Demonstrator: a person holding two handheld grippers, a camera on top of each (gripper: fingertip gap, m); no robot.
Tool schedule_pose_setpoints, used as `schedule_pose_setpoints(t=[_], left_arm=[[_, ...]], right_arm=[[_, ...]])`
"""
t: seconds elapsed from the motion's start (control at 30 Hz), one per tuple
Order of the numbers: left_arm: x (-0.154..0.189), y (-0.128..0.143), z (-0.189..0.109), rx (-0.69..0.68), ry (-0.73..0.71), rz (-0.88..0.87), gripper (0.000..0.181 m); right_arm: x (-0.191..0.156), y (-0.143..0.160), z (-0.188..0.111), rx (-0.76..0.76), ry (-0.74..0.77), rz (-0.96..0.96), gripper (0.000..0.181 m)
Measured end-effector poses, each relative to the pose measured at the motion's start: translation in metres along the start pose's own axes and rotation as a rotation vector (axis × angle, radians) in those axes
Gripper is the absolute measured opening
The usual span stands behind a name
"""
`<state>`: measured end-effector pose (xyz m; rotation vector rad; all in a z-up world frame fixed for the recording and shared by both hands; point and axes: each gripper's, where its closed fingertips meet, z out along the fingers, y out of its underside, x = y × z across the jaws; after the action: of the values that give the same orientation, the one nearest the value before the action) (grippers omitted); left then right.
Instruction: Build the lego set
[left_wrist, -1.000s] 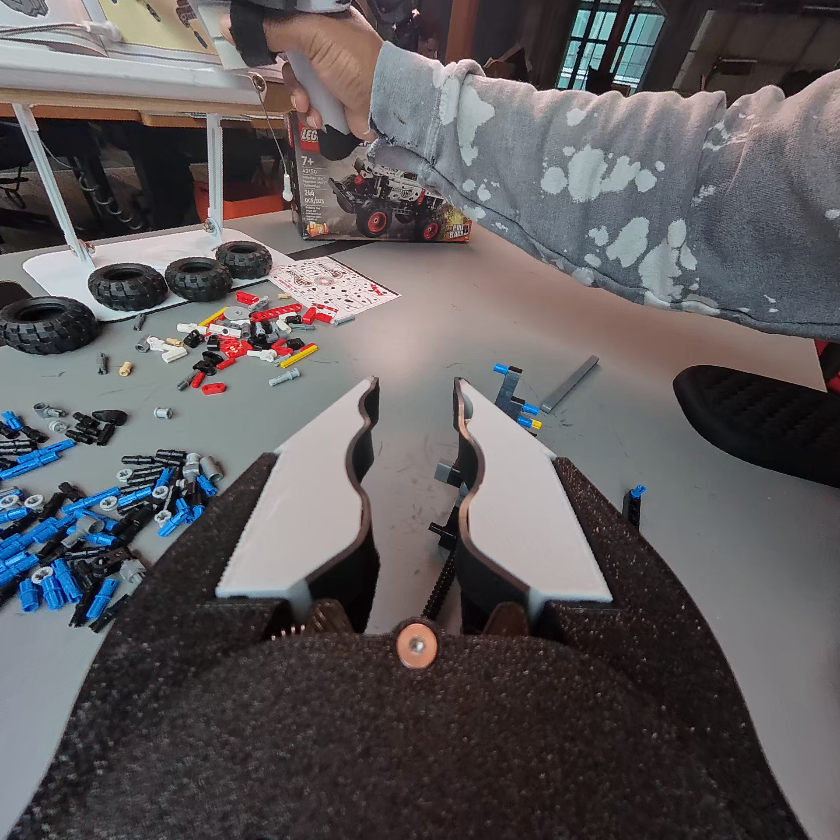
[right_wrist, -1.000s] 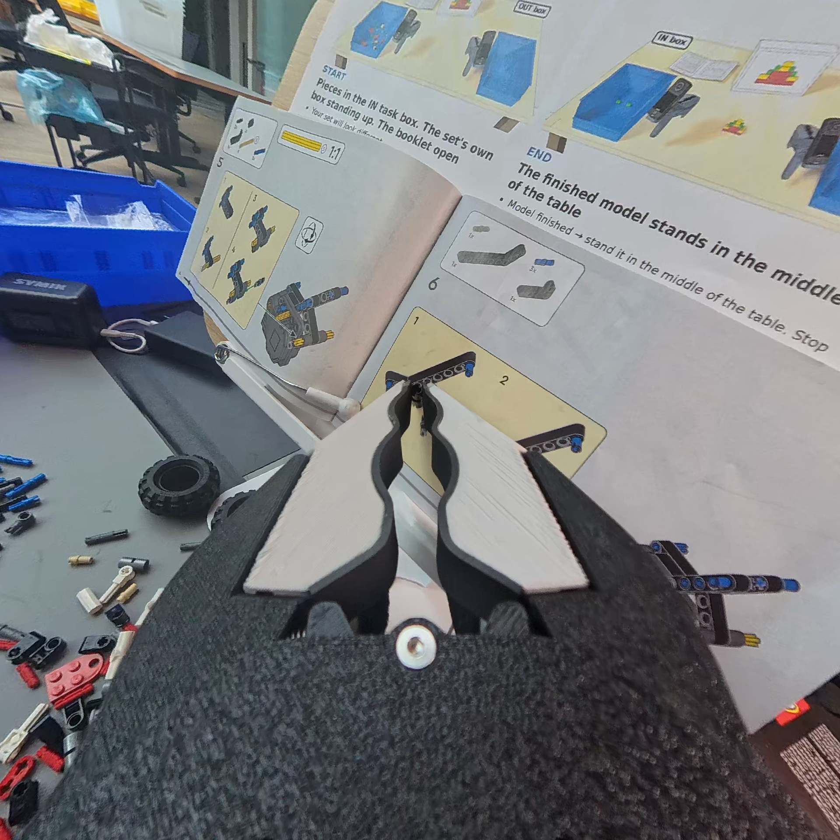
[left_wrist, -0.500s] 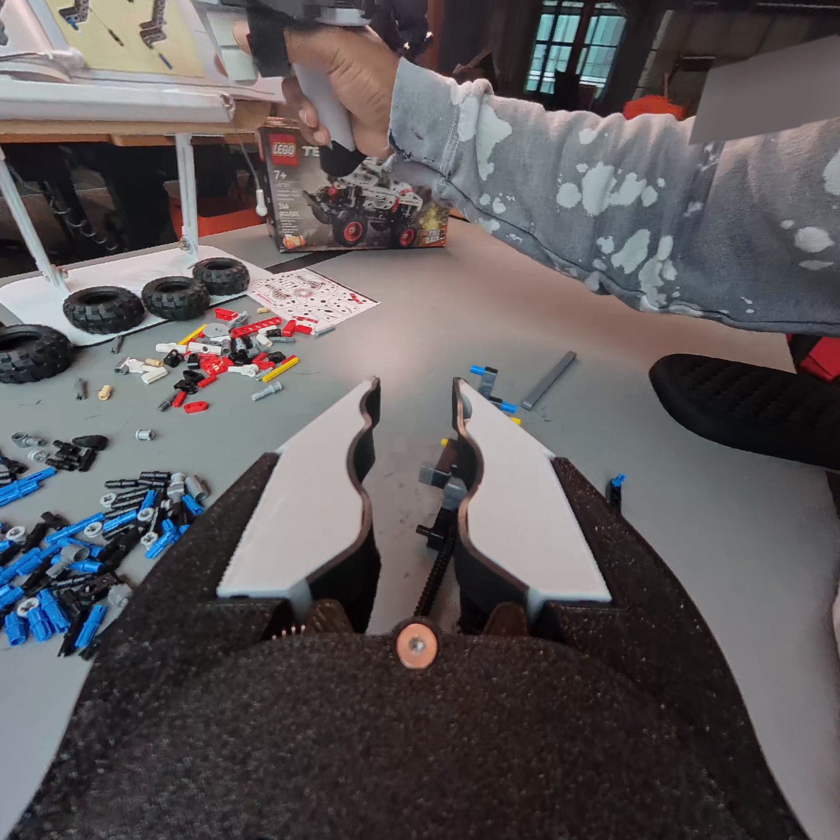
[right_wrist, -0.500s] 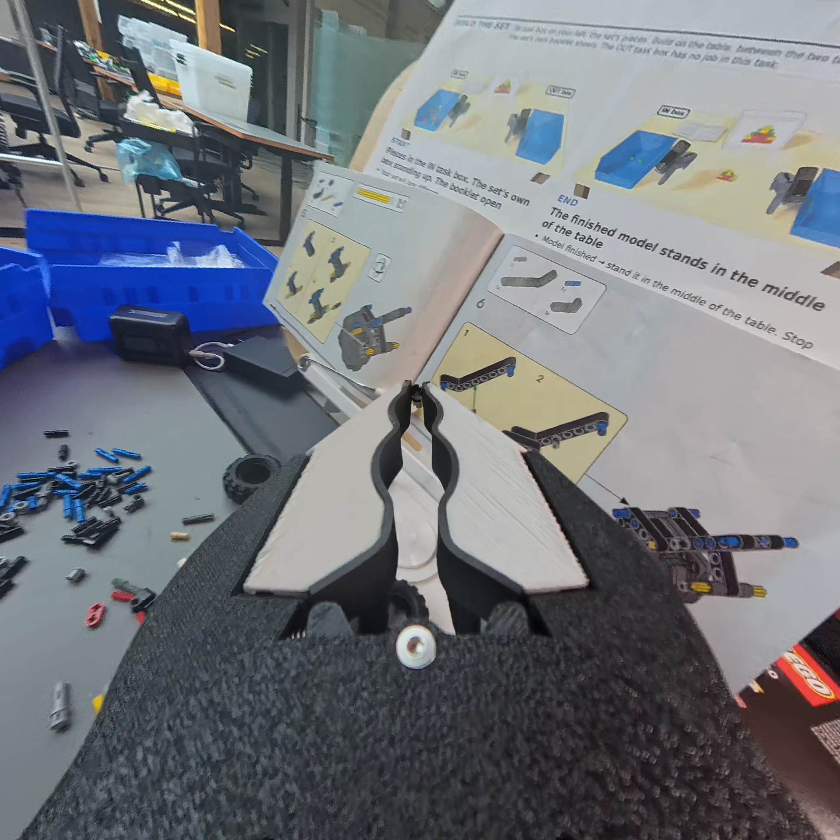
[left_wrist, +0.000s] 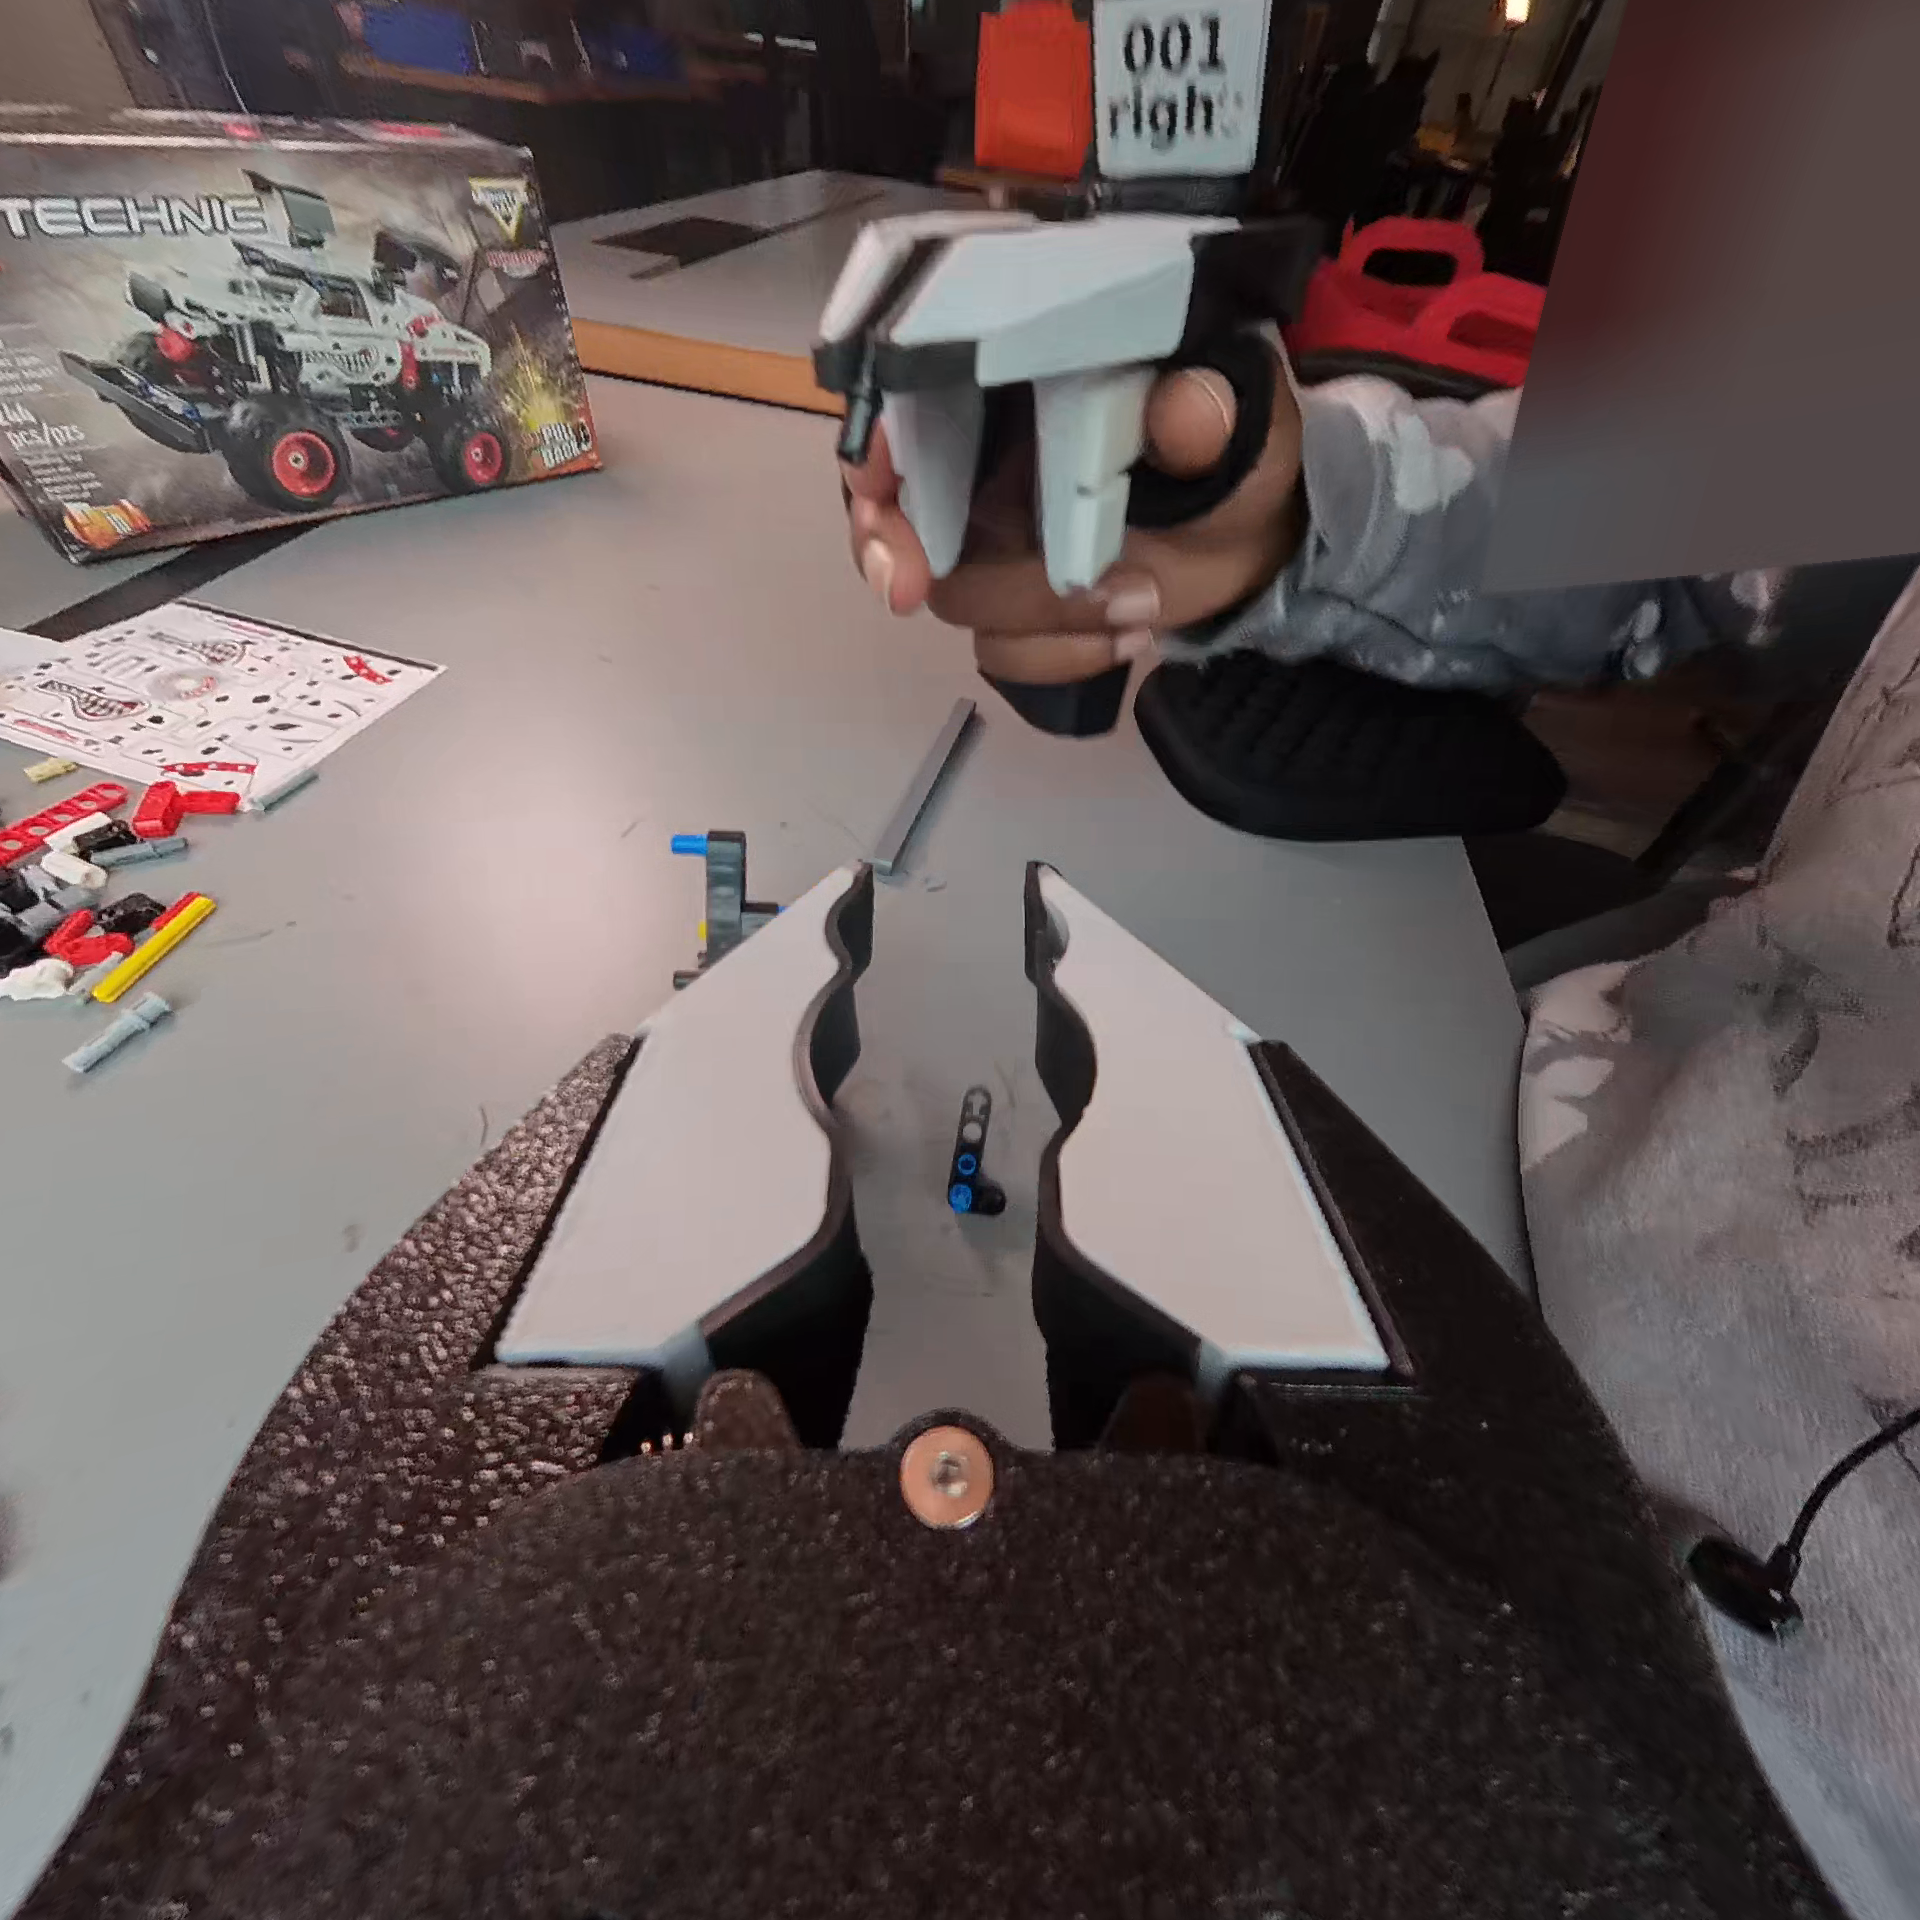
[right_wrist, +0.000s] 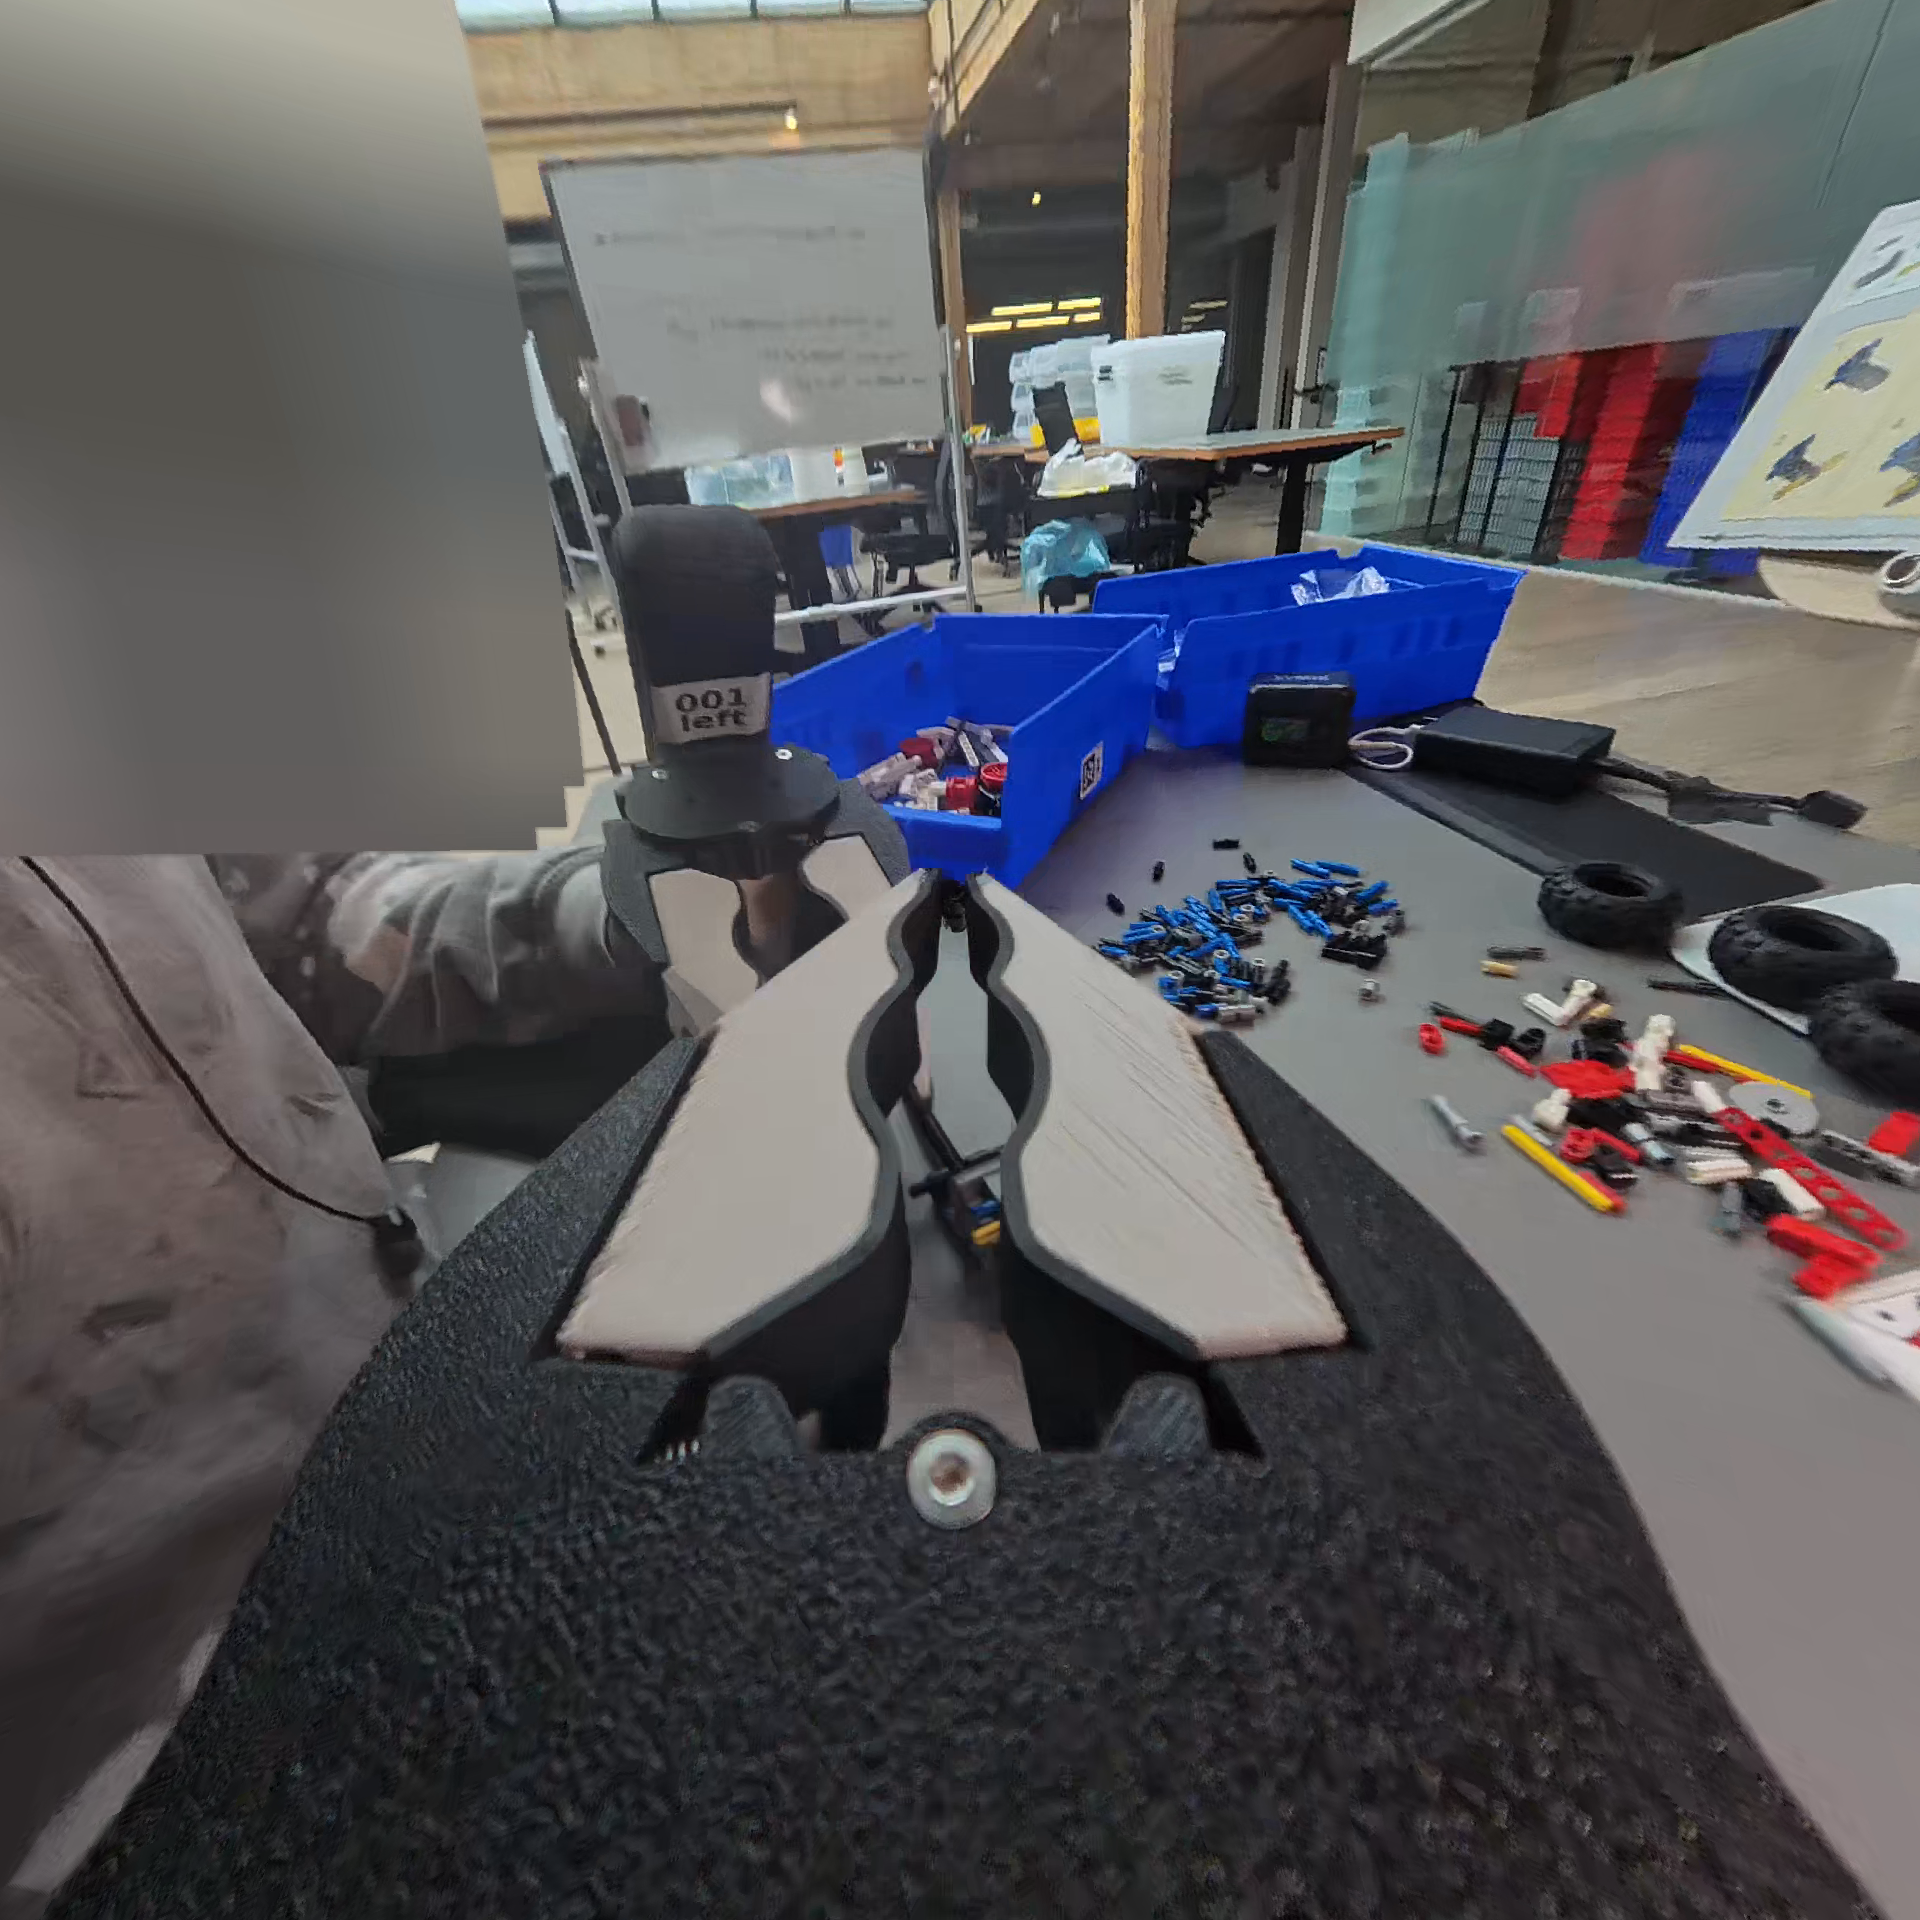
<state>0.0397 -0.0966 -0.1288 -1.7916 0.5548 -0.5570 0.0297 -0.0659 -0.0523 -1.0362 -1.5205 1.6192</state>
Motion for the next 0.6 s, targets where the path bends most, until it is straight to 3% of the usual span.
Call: schedule_pose_setpoints(t=[0.23,0.5,0.6], left_arm=[[0.001,-0.035,0.002,0.179,-0.145,0.014,0.029],[0.008,-0.048,-0.009,0.217,-0.201,0.12,0.008],[0.007,-0.05,-0.013,0.22,-0.223,0.144,0.01]], right_arm=[[-0.022,-0.006,0.004,0.269,0.08,0.337,0.004],[-0.032,0.014,0.009,0.283,0.084,0.453,0.004],[-0.032,0.016,0.009,0.272,0.083,0.45,0.005]])
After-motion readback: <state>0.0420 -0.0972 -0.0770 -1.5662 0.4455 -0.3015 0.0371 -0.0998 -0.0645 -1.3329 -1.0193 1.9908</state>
